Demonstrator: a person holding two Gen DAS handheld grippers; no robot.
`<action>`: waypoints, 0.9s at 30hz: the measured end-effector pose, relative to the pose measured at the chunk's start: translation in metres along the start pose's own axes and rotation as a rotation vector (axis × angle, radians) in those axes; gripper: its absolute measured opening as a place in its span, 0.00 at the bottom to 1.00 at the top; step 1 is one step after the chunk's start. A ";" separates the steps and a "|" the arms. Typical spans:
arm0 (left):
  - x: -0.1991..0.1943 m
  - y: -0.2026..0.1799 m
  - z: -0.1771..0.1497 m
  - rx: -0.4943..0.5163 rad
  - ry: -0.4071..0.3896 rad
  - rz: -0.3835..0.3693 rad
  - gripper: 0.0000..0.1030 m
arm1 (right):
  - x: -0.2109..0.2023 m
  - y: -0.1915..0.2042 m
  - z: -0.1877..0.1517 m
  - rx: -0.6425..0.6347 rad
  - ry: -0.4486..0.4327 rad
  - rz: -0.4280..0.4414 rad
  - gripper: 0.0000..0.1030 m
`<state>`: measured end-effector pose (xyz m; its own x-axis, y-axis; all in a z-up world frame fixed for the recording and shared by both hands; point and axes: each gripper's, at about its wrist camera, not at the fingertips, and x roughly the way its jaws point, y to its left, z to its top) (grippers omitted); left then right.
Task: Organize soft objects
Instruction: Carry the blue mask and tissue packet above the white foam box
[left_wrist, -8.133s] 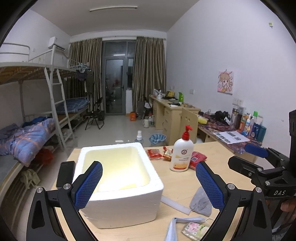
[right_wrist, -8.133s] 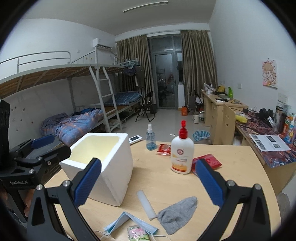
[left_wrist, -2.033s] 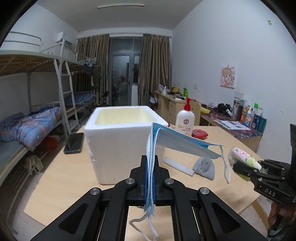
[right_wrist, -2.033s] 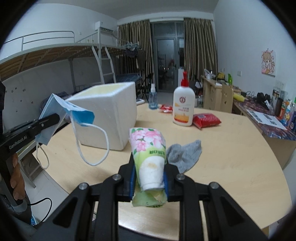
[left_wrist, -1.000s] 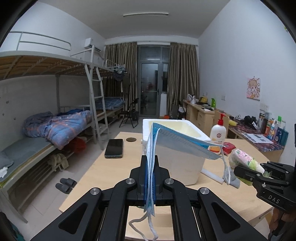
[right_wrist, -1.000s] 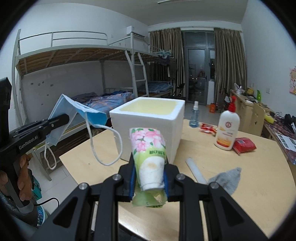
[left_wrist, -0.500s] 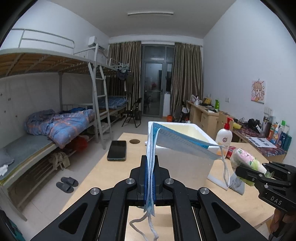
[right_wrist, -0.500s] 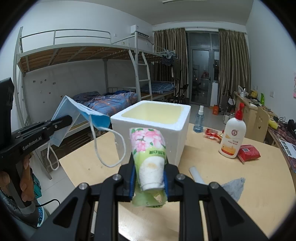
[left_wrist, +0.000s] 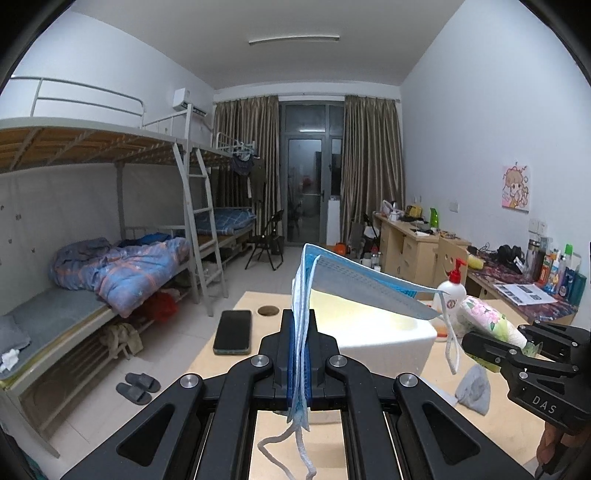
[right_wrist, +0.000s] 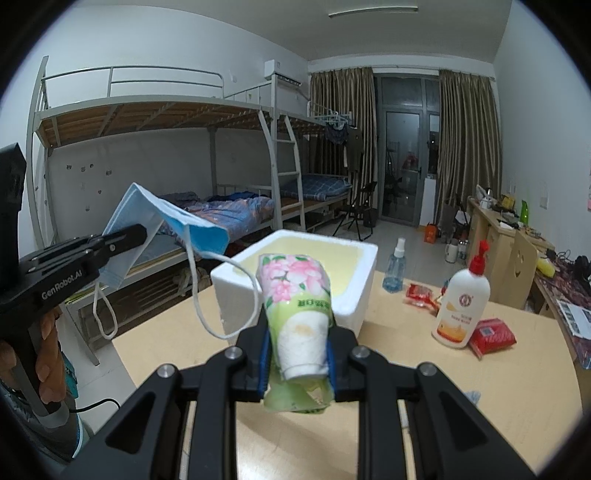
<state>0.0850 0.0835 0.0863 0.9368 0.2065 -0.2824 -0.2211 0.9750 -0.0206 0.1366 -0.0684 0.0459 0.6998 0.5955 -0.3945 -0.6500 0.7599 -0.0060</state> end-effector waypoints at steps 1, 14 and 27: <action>0.002 0.000 0.003 0.002 -0.004 -0.001 0.04 | 0.001 -0.001 0.004 0.000 -0.003 0.000 0.27; 0.028 -0.005 0.033 0.003 0.003 -0.009 0.04 | 0.021 -0.009 0.030 -0.013 -0.017 0.000 0.27; 0.059 -0.008 0.041 0.008 0.034 -0.027 0.04 | 0.036 -0.023 0.039 0.006 0.003 -0.028 0.27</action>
<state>0.1527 0.0908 0.1088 0.9327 0.1769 -0.3142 -0.1930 0.9810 -0.0208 0.1885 -0.0545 0.0673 0.7166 0.5736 -0.3968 -0.6289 0.7774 -0.0118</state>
